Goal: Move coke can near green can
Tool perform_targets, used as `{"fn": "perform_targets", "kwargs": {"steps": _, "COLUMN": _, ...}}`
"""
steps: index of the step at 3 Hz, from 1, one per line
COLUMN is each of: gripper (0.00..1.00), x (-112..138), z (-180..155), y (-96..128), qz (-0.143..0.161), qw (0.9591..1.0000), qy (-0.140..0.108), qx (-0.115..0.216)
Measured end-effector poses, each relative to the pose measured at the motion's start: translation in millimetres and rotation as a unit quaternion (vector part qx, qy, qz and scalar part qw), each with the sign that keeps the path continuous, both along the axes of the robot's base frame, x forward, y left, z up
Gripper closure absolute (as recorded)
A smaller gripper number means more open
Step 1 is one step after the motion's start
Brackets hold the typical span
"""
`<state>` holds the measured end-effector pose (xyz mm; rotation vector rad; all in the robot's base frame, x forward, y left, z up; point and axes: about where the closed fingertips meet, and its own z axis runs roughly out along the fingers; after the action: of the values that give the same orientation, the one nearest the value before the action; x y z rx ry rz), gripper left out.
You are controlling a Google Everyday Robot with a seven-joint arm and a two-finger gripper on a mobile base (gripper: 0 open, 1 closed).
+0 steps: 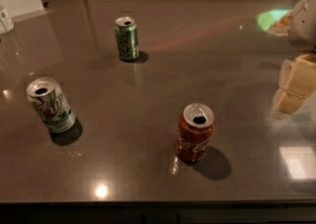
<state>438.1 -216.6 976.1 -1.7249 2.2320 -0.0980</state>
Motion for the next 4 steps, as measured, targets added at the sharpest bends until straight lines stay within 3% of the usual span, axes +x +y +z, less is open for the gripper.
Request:
{"fn": "perform_targets", "kwargs": {"steps": 1, "gripper": 0.0, "x": 0, "z": 1, "y": 2, "qz": 0.003, "qw": 1.0, "qy": -0.004, "qx": 0.002}}
{"fn": "perform_targets", "kwargs": {"steps": 2, "gripper": 0.0, "x": 0, "z": -10, "y": 16, "qz": 0.02, "qw": 0.9992, "qy": -0.008, "qx": 0.035}}
{"fn": "perform_targets", "kwargs": {"steps": 3, "gripper": 0.0, "x": -4, "z": -28, "y": 39, "qz": 0.048, "qw": 0.9952, "qy": 0.005, "qx": 0.085}}
{"fn": "perform_targets", "kwargs": {"steps": 4, "gripper": 0.0, "x": -10, "z": -46, "y": 62, "qz": 0.066, "qw": 0.9885, "qy": 0.023, "qx": 0.134}}
